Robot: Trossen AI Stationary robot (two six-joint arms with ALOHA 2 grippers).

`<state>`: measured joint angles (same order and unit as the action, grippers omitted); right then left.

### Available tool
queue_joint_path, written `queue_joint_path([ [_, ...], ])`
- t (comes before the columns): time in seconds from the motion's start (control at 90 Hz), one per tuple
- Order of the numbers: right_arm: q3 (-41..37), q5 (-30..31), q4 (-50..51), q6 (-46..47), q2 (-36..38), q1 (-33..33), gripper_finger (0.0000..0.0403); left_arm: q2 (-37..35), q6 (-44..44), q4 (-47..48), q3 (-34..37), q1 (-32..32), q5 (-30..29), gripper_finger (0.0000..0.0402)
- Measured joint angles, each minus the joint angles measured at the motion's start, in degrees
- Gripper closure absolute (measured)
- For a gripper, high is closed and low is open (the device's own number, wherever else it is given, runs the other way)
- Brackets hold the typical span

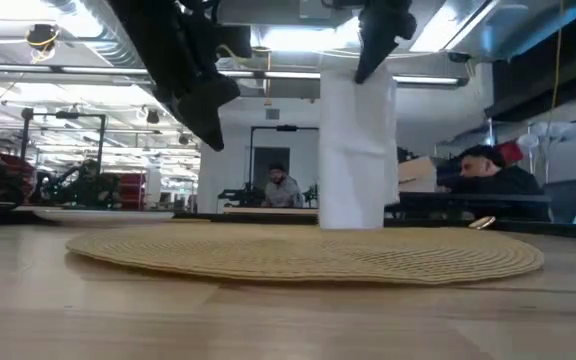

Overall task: Set table place
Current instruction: Fold the table napkin

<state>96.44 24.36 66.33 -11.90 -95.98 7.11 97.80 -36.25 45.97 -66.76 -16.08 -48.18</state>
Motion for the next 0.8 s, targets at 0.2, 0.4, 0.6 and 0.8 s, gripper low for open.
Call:
queue_joint_path([
  [0.2,3.17,0.62,-2.27,-3.44,0.04,3.89,0.0403,0.0,0.0,-0.04,0.0,-0.11,0.0,0.04],
  [0.4,8.2,1.01,-6.69,-9.69,0.11,10.8,0.0403,0.0,0.0,-0.13,0.0,-0.11,0.0,0.04],
  [0.6,7.91,-1.96,-8.65,-11.06,-0.23,14.53,0.0403,0.0,-0.57,-0.08,0.0,-0.07,0.0,0.04],
  [0.8,3.59,-1.0,-10.81,-12.08,-1.21,10.25,0.0403,0.0,-0.6,0.01,0.0,0.0,0.0,0.04],
])
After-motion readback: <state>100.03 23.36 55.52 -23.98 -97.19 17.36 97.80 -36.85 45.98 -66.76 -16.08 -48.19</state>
